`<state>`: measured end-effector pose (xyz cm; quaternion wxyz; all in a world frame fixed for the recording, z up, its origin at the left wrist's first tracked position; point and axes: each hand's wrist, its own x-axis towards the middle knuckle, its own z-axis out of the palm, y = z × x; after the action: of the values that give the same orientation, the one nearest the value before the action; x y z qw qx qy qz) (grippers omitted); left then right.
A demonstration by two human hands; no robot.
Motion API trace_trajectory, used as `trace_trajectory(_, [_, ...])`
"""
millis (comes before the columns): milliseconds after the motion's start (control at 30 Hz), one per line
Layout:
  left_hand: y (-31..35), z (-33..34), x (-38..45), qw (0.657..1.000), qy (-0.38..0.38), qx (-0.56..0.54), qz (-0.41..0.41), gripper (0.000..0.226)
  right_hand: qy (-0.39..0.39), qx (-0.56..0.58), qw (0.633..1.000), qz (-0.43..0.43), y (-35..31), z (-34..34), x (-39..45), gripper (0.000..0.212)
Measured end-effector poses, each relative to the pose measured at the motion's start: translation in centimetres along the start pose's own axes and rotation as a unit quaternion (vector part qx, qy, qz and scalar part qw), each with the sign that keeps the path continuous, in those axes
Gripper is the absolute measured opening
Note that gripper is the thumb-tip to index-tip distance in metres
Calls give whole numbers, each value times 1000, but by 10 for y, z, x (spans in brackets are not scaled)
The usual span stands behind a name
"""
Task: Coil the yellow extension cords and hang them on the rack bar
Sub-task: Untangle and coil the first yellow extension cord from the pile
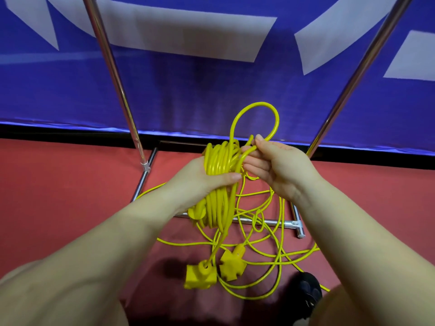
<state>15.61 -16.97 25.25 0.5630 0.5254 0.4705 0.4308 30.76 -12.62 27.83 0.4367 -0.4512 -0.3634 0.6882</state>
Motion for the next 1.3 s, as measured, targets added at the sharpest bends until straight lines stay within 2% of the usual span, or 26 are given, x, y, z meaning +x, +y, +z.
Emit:
trace_trajectory(133, [0, 3, 0, 999, 31, -1, -16, 22, 2, 4, 1000, -11, 0, 0, -1, 19])
trace_trajectory(233, [-2, 3, 3, 996, 69, -45, -33, 17, 11, -120, 991, -56, -1, -2, -4, 23])
trace_trajectory(300, [-2, 2, 5, 990, 95, -87, -49, 15, -15, -256, 964, -76, 2, -5, -6, 24])
trace_trajectory(367, [-1, -1, 8, 983, 119, -125, -64, 9, -68, -392, 915, -72, 11, -8, -5, 26])
trace_trajectory(433, [0, -4, 10, 976, 140, -150, -75, 5, -119, -472, 871, -59, 22, -8, -3, 25])
trace_trajectory(567, [2, -10, 12, 970, 172, -156, -76, 5, -152, -455, 876, -49, 31, -8, 4, 21])
trace_trajectory(733, [3, -22, 14, 958, 221, -165, -82, 11, -186, -466, 865, 3, 41, -9, 9, 21])
trace_trajectory(900, [4, -31, 16, 942, 255, -194, -99, 16, -197, -493, 847, -24, 44, -4, 10, 10])
trace_trajectory(967, [5, -35, 17, 938, 251, -212, -109, 17, -181, -519, 833, -58, 47, -3, 12, 12])
trace_trajectory(1100, [7, -39, 18, 932, 253, -234, -113, 16, -127, -512, 841, -119, 53, -5, 16, 17])
trace_trajectory(1233, [7, -43, 20, 927, 269, -241, -99, 21, 3, -404, 900, -165, 41, -13, 20, 25])
trace_trajectory(1300, [6, -45, 19, 932, 271, -221, -96, 20, 70, -356, 914, -184, 34, -18, 21, 24])
